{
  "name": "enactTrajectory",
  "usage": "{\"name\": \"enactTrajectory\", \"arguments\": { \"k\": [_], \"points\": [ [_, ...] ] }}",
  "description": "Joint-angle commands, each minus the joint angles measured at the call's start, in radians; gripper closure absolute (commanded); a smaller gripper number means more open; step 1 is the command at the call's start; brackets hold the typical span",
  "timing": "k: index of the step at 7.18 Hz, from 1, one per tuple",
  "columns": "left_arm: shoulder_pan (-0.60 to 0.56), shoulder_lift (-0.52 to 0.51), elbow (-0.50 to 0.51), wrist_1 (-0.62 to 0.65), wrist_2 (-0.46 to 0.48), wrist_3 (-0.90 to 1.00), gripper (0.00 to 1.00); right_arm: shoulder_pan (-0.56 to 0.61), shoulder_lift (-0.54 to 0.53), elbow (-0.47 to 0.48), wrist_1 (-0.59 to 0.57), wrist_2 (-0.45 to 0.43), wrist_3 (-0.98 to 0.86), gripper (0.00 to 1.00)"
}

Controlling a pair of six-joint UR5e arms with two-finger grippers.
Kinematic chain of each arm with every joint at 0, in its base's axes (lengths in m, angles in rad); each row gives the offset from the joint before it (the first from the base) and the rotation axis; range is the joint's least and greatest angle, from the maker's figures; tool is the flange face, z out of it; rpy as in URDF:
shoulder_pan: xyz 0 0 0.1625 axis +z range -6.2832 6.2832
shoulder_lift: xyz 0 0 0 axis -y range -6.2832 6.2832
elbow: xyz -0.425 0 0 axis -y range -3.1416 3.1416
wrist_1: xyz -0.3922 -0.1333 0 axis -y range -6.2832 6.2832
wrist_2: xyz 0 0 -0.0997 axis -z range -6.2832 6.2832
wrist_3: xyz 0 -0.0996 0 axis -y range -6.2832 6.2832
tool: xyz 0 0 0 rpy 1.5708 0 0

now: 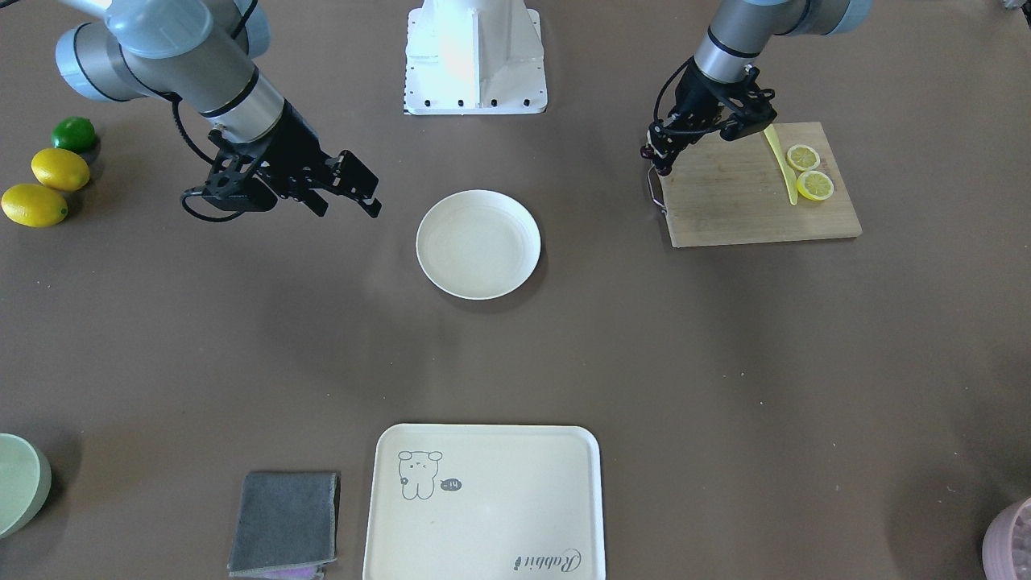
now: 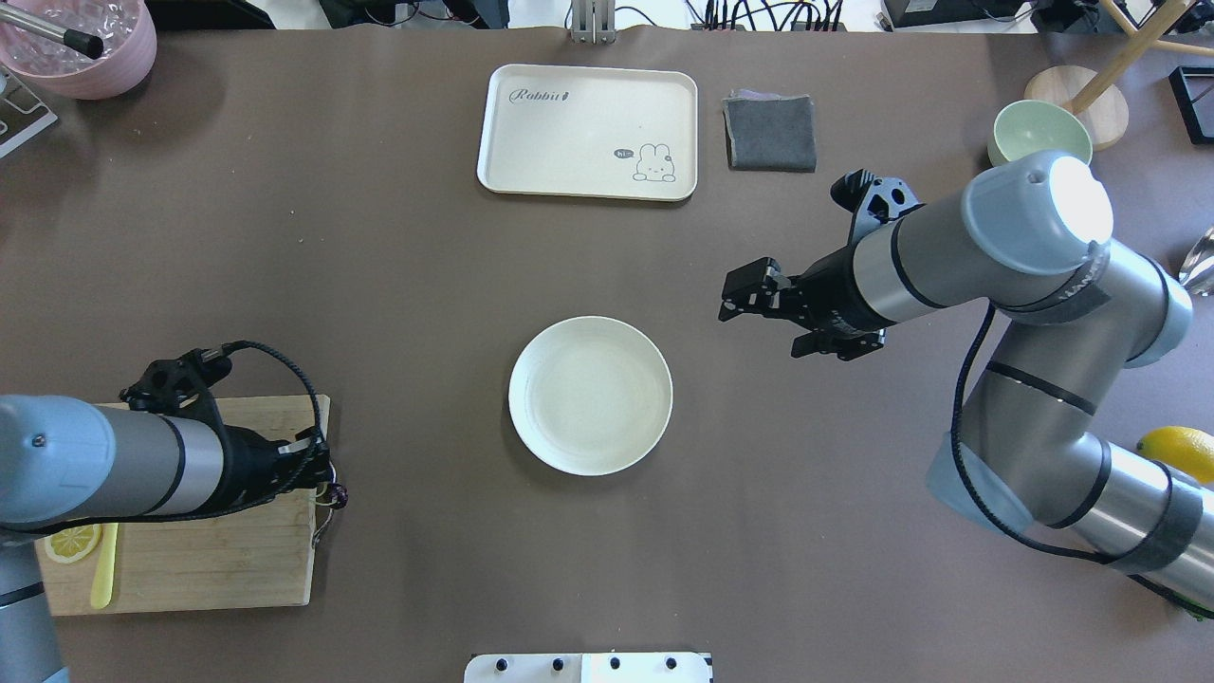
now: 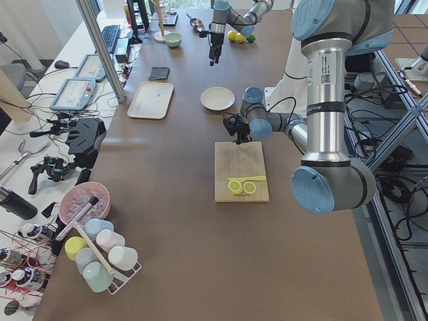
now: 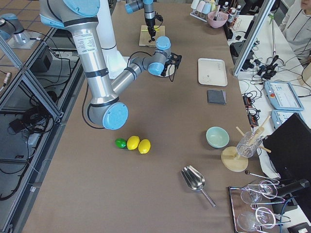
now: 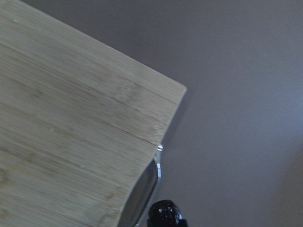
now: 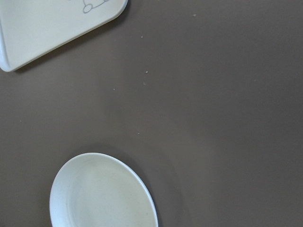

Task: Place red cherry on plate
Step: 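Lift the cherries with the left gripper and carry them over the plate, then lower the cherries onto the plate and open the left gripper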

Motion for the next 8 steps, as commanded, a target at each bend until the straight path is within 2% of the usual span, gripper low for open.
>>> {"name": "enactTrajectory", "arguments": {
  "k": [1, 2, 4, 5, 7, 8],
  "points": [
    [-0.010, -0.347, 0.062, 0.253, 0.005, -0.007, 0.82, 0.080, -0.089, 0.009, 0.002, 0.078, -0.088, 0.00],
    [-0.007, -0.501, 0.134, 0.341, 0.008, -0.024, 0.82, 0.123, -0.129, 0.010, 0.002, 0.112, -0.131, 0.00],
    [-0.004, -0.661, 0.328, 0.304, 0.040, -0.027, 0.81, 0.210, -0.302, 0.053, 0.003, 0.167, -0.328, 0.00],
    [-0.004, -0.680, 0.384, 0.269, 0.040, -0.027, 0.80, 0.250, -0.367, 0.069, 0.005, 0.190, -0.396, 0.00],
    [-0.001, -0.686, 0.450, 0.220, 0.042, -0.024, 0.78, 0.289, -0.426, 0.073, 0.005, 0.213, -0.454, 0.00],
    [-0.001, -0.688, 0.454, 0.217, 0.042, -0.015, 0.54, 0.303, -0.447, 0.073, 0.005, 0.214, -0.485, 0.00]
  ]
}}
